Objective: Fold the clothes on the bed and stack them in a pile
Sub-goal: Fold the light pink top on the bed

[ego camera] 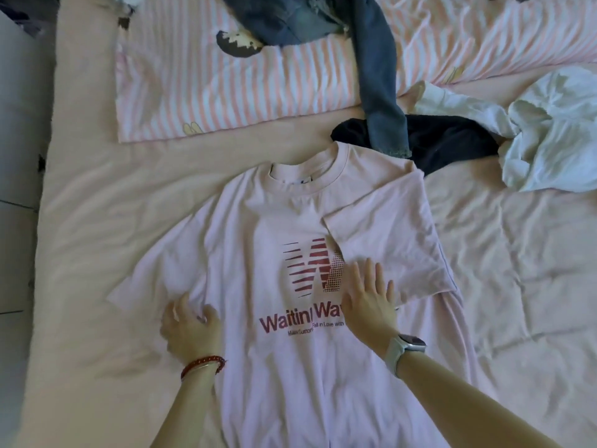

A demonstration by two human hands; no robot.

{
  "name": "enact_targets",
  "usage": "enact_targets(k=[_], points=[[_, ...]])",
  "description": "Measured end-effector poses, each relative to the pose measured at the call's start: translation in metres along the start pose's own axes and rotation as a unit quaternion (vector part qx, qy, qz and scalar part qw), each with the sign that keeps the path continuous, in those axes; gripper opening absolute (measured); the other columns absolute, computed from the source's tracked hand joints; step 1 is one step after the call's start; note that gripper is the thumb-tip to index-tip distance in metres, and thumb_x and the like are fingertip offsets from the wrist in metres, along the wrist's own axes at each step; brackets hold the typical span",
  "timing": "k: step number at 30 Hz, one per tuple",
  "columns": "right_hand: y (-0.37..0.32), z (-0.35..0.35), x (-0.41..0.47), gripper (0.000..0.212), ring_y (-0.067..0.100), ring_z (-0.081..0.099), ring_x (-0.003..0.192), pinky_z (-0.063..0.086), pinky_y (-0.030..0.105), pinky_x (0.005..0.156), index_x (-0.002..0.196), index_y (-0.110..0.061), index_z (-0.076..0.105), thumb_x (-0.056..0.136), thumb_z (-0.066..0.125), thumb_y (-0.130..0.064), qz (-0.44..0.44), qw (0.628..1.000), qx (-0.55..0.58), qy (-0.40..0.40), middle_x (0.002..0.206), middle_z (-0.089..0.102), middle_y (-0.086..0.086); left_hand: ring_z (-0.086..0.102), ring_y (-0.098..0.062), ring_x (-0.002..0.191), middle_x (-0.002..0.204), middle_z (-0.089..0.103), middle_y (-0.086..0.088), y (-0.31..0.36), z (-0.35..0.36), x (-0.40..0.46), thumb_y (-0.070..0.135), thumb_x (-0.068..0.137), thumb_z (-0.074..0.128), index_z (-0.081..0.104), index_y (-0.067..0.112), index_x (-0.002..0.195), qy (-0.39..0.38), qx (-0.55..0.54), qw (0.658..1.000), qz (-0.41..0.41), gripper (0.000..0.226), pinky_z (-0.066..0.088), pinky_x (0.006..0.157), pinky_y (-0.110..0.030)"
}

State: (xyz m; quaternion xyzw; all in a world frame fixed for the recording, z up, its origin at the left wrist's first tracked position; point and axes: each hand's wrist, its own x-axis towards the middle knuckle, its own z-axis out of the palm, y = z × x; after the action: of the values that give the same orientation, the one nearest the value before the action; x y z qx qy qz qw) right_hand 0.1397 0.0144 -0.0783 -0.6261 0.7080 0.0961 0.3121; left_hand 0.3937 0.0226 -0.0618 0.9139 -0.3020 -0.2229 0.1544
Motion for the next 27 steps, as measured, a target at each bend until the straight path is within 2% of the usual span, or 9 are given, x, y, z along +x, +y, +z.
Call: enact_targets(k=[3,6,10,12,15,17,21,24,27], points=[[-0.038,0.01,-0.006,0.059,0.025,-0.014,0.143,-0.003,0.045,0.115,0.149,-0.022,0.0,0.098,0.029,-0.03,-0.052,0.998,0.018,-0.028,0.157,-0.01,0.005,0.02,-0.036,0.137,0.151,0.021,-0.017,-0.027,-0.017,0.008,0.021,0.088,0.058,0.034,0.01,0.141,0.052,-0.015,0.996,-0.072,0.06,0.024,0.104,-0.054],[-0.073,0.024,-0.012,0.055,0.024,-0.01,0.144,-0.001,0.044,0.116,0.149,-0.022,0.01,0.098,0.029,-0.026,-0.089,0.995,0.01,-0.038,0.158,-0.006,0.003,0.026,-0.037,0.136,0.149,0.025,-0.021,-0.059,-0.033,0.041,0.036,0.089,0.057,0.02,0.003,0.145,0.005,-0.063,0.974,-0.217,0.075,0.027,0.105,-0.049],[-0.108,0.042,-0.019,0.052,0.027,-0.008,0.144,0.001,0.044,0.116,0.147,-0.023,0.017,0.097,0.032,-0.026,-0.096,0.994,0.004,-0.056,0.158,-0.002,0.001,0.053,-0.044,0.112,0.125,0.053,-0.03,-0.088,-0.04,0.085,0.042,0.09,0.054,0.046,-0.014,0.12,-0.116,-0.24,0.919,-0.291,0.064,0.045,0.095,-0.049],[-0.116,0.049,-0.021,0.052,0.029,-0.01,0.143,0.002,0.045,0.115,0.147,-0.024,0.017,0.097,0.032,-0.026,-0.076,0.995,-0.007,-0.064,0.157,-0.004,0.002,0.059,-0.036,0.102,0.112,0.061,-0.018,-0.086,-0.043,0.093,0.035,0.09,0.056,0.054,-0.004,0.117,-0.129,-0.301,0.901,-0.285,0.048,0.049,0.079,-0.032],[-0.123,0.051,-0.023,0.053,0.028,-0.009,0.144,0.003,0.045,0.116,0.147,-0.023,0.017,0.097,0.033,-0.024,-0.055,0.996,-0.007,-0.066,0.157,-0.003,0.002,0.057,-0.032,0.105,0.117,0.059,-0.015,-0.079,-0.048,0.097,0.02,0.094,0.049,0.049,0.0,0.127,-0.039,-0.28,0.942,-0.183,0.038,0.044,0.075,-0.019],[-0.126,0.048,-0.025,0.052,0.024,-0.005,0.144,0.007,0.044,0.117,0.146,-0.021,0.02,0.096,0.035,-0.022,-0.051,0.997,0.007,-0.061,0.157,0.002,0.001,0.051,-0.033,0.117,0.132,0.052,-0.016,-0.076,-0.063,0.101,0.017,0.097,0.043,0.039,0.004,0.137,0.041,-0.214,0.974,-0.068,0.042,0.039,0.089,-0.028],[-0.129,0.045,-0.03,0.051,0.019,0.011,0.142,0.014,0.037,0.115,0.144,-0.019,0.025,0.096,0.039,-0.021,-0.086,0.995,0.017,-0.054,0.154,0.017,0.0,0.057,-0.045,0.094,0.108,0.062,-0.026,-0.069,-0.096,0.122,0.018,0.098,0.041,0.04,0.003,0.135,0.103,-0.068,0.989,0.083,0.04,0.04,0.071,-0.039],[-0.137,0.037,-0.025,0.043,0.019,0.039,0.127,0.031,0.033,0.104,0.14,-0.016,0.038,0.097,0.038,-0.018,-0.042,0.987,0.139,-0.063,0.145,0.039,0.008,0.058,-0.04,0.096,0.115,0.061,-0.019,-0.039,-0.105,0.114,0.012,0.096,0.044,0.047,0.003,0.128,0.091,-0.098,0.977,0.165,0.033,0.037,0.07,-0.032],[-0.139,0.015,-0.016,0.036,0.022,0.055,0.111,0.039,0.035,0.094,0.131,-0.015,0.05,0.098,0.038,-0.022,0.108,0.91,0.399,-0.039,0.125,0.059,0.009,0.052,-0.023,0.102,0.12,0.052,-0.007,0.004,-0.088,0.07,0.007,0.093,0.047,0.044,0.007,0.133,-0.099,-0.156,0.92,0.345,0.04,0.039,0.082,-0.017]])
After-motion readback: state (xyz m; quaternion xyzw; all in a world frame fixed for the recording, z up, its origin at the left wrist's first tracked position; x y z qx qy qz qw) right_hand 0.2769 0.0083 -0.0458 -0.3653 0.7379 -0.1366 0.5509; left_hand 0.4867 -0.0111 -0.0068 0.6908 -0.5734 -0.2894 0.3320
